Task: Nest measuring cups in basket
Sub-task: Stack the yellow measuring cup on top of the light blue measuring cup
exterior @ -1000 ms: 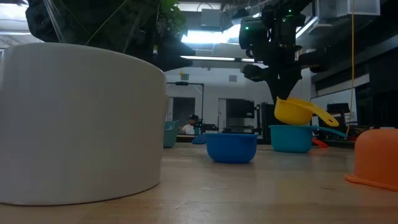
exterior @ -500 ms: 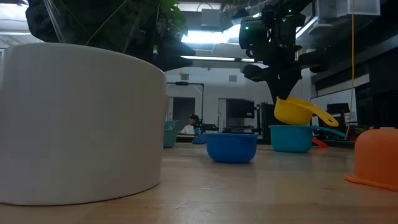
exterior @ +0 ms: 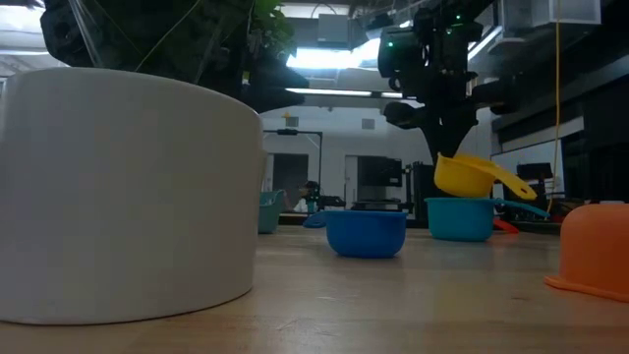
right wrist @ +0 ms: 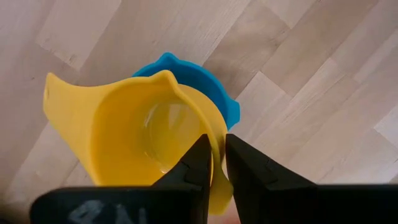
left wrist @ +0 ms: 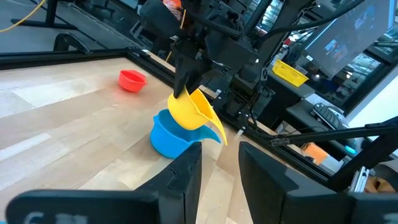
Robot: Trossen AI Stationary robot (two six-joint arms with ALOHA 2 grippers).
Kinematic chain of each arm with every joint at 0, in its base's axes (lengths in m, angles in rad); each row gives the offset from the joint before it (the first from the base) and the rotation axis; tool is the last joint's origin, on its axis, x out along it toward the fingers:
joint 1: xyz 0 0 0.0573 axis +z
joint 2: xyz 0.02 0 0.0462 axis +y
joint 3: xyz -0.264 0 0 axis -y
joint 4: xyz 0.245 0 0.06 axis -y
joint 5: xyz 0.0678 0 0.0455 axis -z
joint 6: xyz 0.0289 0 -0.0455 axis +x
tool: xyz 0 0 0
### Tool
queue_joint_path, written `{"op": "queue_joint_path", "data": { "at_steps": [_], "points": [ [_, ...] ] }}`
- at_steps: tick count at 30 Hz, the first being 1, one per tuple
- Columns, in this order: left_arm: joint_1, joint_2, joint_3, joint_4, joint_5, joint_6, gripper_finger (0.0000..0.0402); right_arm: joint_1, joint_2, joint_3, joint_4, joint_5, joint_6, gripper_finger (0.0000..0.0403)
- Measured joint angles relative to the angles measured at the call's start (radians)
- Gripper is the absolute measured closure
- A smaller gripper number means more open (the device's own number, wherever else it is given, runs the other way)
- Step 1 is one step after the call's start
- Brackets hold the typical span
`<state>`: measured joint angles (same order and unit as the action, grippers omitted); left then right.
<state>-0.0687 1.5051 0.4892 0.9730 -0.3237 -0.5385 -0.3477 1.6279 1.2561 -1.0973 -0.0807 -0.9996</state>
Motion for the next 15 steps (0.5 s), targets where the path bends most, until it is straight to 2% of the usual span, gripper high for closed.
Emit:
{"op": "queue_joint_path", "data": {
  "at_steps": [6, 15],
  "points": [
    [0.0, 0.0, 0.0, 0.0, 0.0, 0.0, 0.0301, 0.0, 0.0, 0.0, -0.028, -0.001, -0.01, 0.0347],
    [0.0, 0.0, 0.0, 0.0, 0.0, 0.0, 0.0301, 0.0, 0.0, 0.0, -0.048, -0.002, -0.052, 0.028]
  ]
}}
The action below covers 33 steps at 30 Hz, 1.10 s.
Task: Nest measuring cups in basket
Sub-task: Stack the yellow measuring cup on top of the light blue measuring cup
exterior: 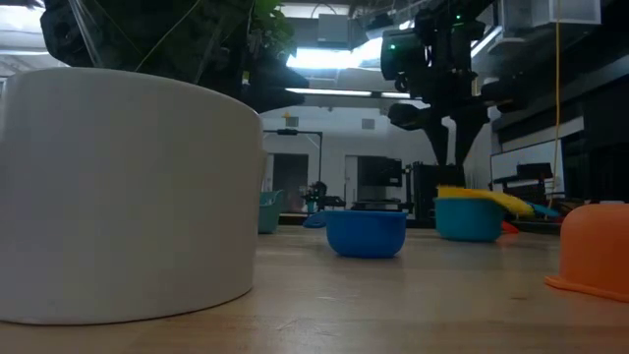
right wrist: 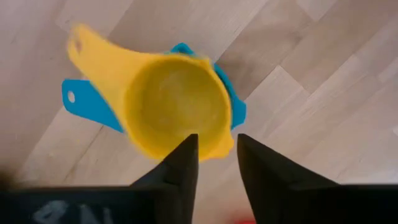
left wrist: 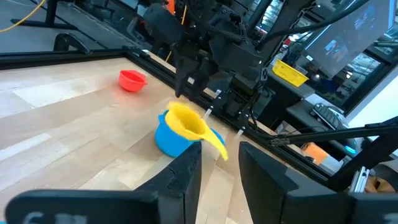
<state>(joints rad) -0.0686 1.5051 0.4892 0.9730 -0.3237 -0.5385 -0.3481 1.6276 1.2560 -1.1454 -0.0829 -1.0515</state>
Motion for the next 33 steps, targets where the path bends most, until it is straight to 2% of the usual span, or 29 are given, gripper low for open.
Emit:
{"op": "queue_joint_path", "data": {
  "at_steps": [10, 20, 25, 33],
  "points": [
    [0.0, 0.0, 0.0, 0.0, 0.0, 0.0, 0.0301, 0.02, 0.0, 0.0, -0.1, -0.03, 0.062, 0.0266],
    [0.0, 0.0, 0.0, 0.0, 0.0, 0.0, 0.0301, 0.067, -0.024, 0.0, -0.266, -0.077, 0.424, 0.0266],
    [0.0, 0.0, 0.0, 0.0, 0.0, 0.0, 0.0303, 0.09, -0.132, -0.022, -0.278, -0.173, 0.496, 0.0266],
    [0.0, 0.0, 0.0, 0.0, 0.0, 0.0, 0.0303, 0.098, -0.419, -0.193, -0.161, -0.173, 0.656, 0.0266]
  ]
}}
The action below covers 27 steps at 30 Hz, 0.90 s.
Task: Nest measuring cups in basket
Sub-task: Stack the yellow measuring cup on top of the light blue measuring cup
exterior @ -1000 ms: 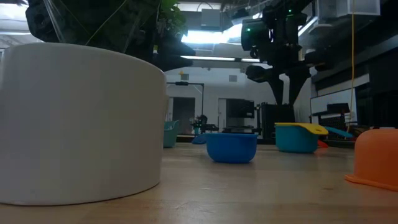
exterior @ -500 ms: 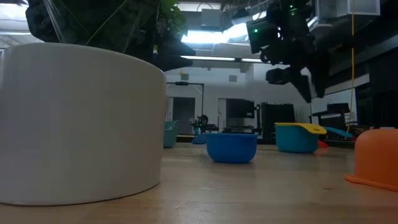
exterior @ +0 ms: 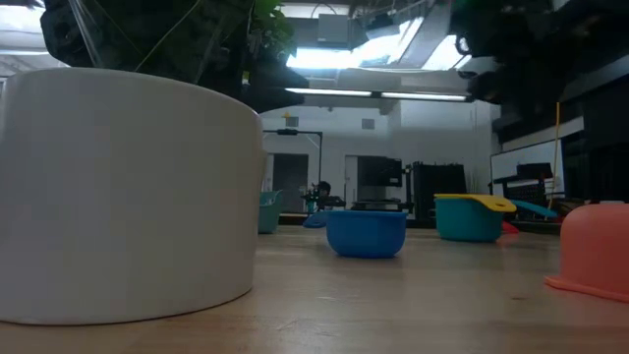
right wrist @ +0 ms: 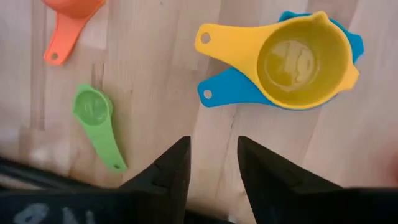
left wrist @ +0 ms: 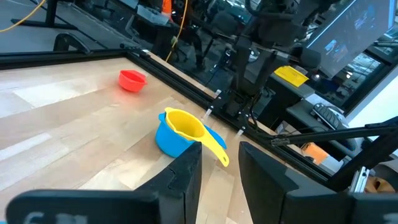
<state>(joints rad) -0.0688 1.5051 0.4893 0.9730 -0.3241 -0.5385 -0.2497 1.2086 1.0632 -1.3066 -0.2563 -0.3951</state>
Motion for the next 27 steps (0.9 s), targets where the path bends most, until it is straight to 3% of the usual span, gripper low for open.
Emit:
{"op": "queue_joint_path", "data": {
  "at_steps": [8, 16, 23, 27],
  "points": [
    [0.0, 0.0, 0.0, 0.0, 0.0, 0.0, 0.0303, 0.0, -0.219, -0.178, 0.148, 0.001, 0.129, 0.0266],
    [0.01, 0.0, 0.0, 0.007, -0.001, -0.047, 0.0301, -0.001, -0.29, -0.284, 0.354, 0.008, 0.18, 0.0266],
    [0.015, 0.0, 0.006, 0.009, -0.007, -0.181, 0.0302, -0.001, -0.289, -0.299, 0.361, 0.171, 0.18, 0.0266],
    [0.017, 0.0, 0.094, -0.08, 0.01, -0.186, 0.0304, -0.001, -0.288, -0.299, 0.368, 0.238, 0.178, 0.0267]
  ]
}}
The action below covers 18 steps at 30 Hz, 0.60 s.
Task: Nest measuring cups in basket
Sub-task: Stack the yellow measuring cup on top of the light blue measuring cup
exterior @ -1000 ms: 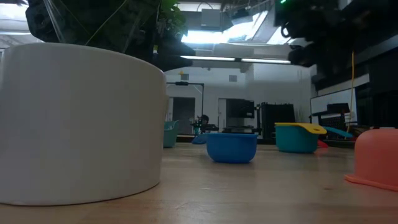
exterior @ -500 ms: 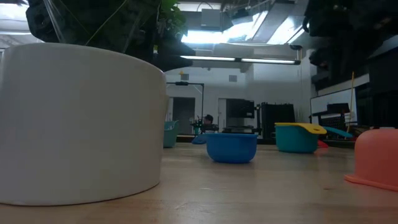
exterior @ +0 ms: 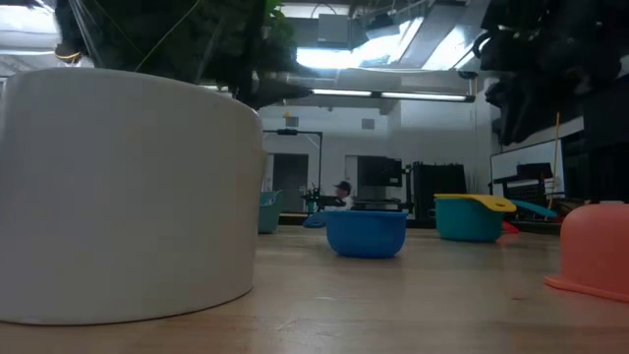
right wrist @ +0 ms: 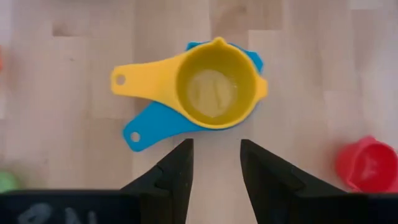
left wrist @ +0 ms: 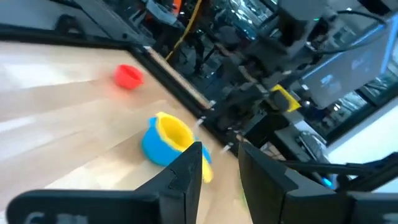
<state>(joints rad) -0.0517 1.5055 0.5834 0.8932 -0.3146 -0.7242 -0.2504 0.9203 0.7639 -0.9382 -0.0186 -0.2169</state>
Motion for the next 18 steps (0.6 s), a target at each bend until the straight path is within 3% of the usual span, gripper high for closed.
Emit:
{"op": "queue_joint_path", "data": {
  "at_steps": [9, 18],
  "points": [
    [0.001, 0.01, 0.442, -0.645, -0.013, 0.137, 0.0305, 0.0, 0.0, 0.0, -0.002, 0.009, 0.055, 0.0267],
    [0.001, 0.111, 0.646, -0.719, 0.05, 0.211, 0.0305, 0.0, 0.001, -0.001, -0.027, 0.009, 0.107, 0.0267]
  ]
}}
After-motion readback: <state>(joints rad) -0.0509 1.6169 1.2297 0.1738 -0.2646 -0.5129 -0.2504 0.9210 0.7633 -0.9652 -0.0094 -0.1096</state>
